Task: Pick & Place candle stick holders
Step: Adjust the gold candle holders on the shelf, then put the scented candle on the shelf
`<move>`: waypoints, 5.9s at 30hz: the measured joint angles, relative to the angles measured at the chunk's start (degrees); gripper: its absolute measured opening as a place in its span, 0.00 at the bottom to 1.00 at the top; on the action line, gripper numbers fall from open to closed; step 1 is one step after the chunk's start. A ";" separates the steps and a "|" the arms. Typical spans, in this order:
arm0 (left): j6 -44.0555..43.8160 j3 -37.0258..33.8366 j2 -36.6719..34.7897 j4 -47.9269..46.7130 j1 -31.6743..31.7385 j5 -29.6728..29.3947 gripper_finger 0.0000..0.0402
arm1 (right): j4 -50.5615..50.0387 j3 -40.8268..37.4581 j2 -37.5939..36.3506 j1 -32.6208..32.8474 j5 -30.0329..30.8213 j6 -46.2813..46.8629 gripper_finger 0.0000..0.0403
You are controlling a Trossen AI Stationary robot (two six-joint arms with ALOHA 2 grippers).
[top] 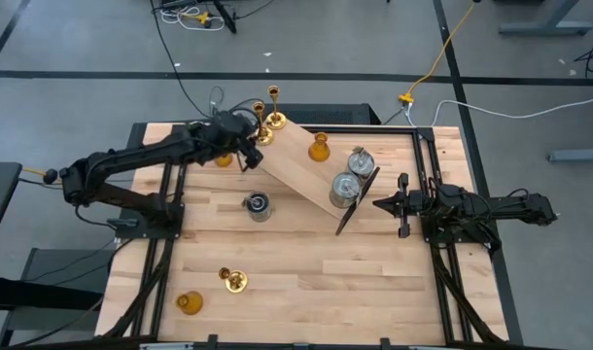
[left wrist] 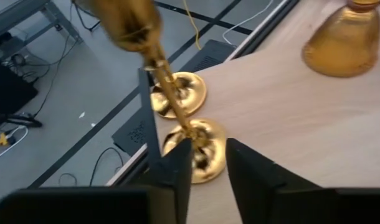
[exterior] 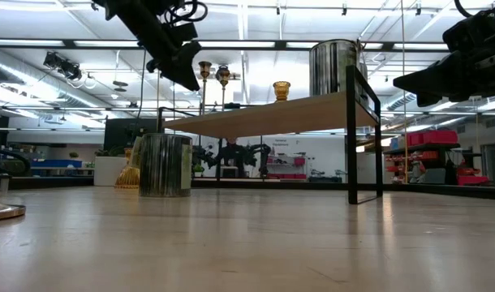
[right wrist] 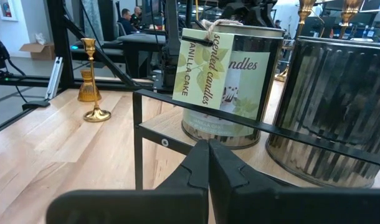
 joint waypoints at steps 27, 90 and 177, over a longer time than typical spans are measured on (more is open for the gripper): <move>0.61 -0.04 4.61 6.18 2.03 2.57 0.01 | 0.00 0.00 -0.02 0.00 0.00 0.00 0.01; -1.57 1.50 11.67 2.27 3.11 2.68 0.03 | 0.00 0.00 0.00 0.01 0.00 0.00 0.01; -13.57 11.19 1.55 -35.18 -29.67 16.30 0.71 | 0.02 0.00 0.00 0.00 0.00 0.00 0.01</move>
